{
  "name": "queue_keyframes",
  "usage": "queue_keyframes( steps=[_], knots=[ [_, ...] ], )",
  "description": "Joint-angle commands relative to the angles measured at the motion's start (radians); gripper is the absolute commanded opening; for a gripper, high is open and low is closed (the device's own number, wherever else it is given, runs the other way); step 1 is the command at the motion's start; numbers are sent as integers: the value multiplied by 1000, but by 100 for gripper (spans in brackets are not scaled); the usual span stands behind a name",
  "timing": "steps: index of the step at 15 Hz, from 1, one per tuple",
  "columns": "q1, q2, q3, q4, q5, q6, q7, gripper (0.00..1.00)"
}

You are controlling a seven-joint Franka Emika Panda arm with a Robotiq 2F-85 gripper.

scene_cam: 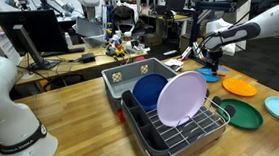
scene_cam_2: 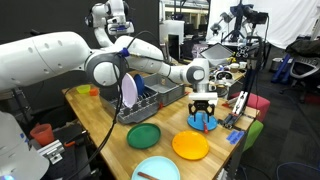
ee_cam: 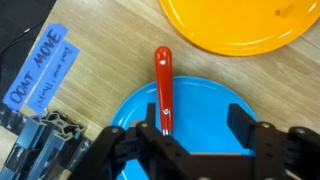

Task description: Move the butter knife to the blue plate

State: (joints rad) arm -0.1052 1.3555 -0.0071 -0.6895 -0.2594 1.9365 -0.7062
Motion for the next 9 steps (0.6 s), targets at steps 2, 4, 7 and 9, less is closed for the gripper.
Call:
queue_keyframes(
  steps=[2, 4, 7, 9],
  knots=[
    [-4, -3, 18, 35, 11, -5, -25, 100],
    [3, -2, 6, 24, 0, 0, 0, 100],
    [3, 1, 6, 23, -1, 0, 1, 100],
    [3, 1, 6, 23, -1, 0, 1, 100]
  ],
)
